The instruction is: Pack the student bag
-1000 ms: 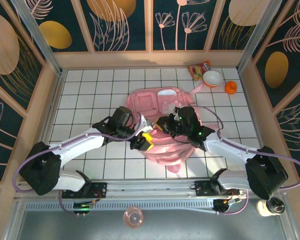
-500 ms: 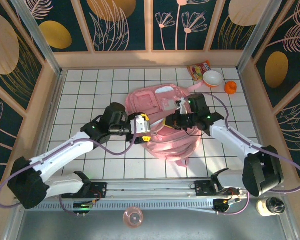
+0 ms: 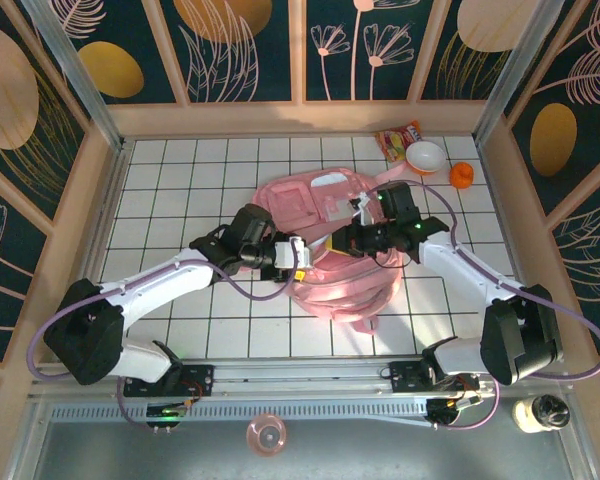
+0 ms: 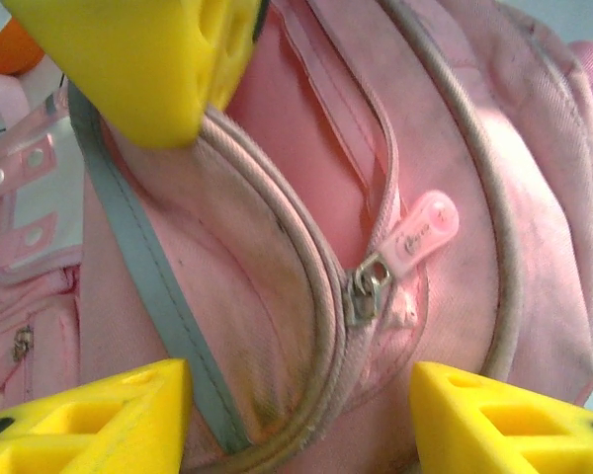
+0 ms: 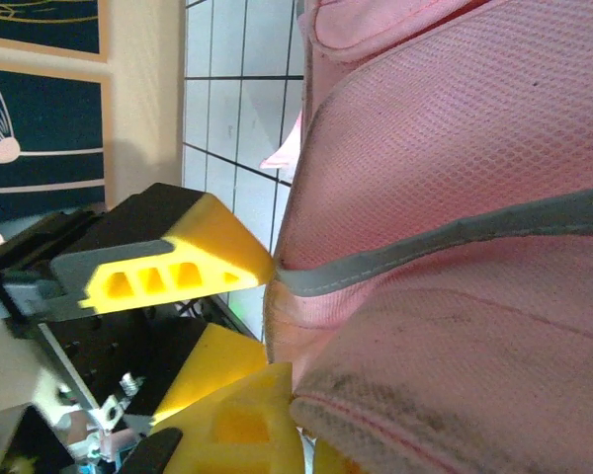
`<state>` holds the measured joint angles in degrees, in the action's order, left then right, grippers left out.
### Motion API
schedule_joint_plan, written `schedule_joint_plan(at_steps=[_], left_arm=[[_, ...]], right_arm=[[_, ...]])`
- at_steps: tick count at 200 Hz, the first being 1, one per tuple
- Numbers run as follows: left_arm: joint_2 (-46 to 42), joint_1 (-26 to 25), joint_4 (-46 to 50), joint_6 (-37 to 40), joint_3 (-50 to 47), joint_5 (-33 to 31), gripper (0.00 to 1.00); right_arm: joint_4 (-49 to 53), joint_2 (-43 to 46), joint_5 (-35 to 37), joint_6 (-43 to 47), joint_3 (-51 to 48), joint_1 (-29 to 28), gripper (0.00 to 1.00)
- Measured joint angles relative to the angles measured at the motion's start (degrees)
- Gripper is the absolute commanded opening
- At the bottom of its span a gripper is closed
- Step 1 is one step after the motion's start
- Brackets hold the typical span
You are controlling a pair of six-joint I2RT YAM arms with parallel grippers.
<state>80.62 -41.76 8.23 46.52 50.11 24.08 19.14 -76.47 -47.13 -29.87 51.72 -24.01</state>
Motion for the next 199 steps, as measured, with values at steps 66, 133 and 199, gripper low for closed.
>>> schedule_joint_plan(at_steps=[66,133,199], left_arm=[[-4.07,0.00,-2.38,-1.79,-4.07,-2.10,0.00],[-15.41,0.00,-5.03,-12.48,-10.16,-2.10,0.00],[-13.68,0.00,-7.89,-22.45,-10.47,0.50,0.00]], right_arm=[[-1.99,-0.31,-4.07,0.48,0.20,0.70,0.00],[-6.67,-2.25,-6.69,2.45,1.90,-0.09,0.30],[-6.01,18.56,6.84,12.79,-5.79,0.39,0.50]])
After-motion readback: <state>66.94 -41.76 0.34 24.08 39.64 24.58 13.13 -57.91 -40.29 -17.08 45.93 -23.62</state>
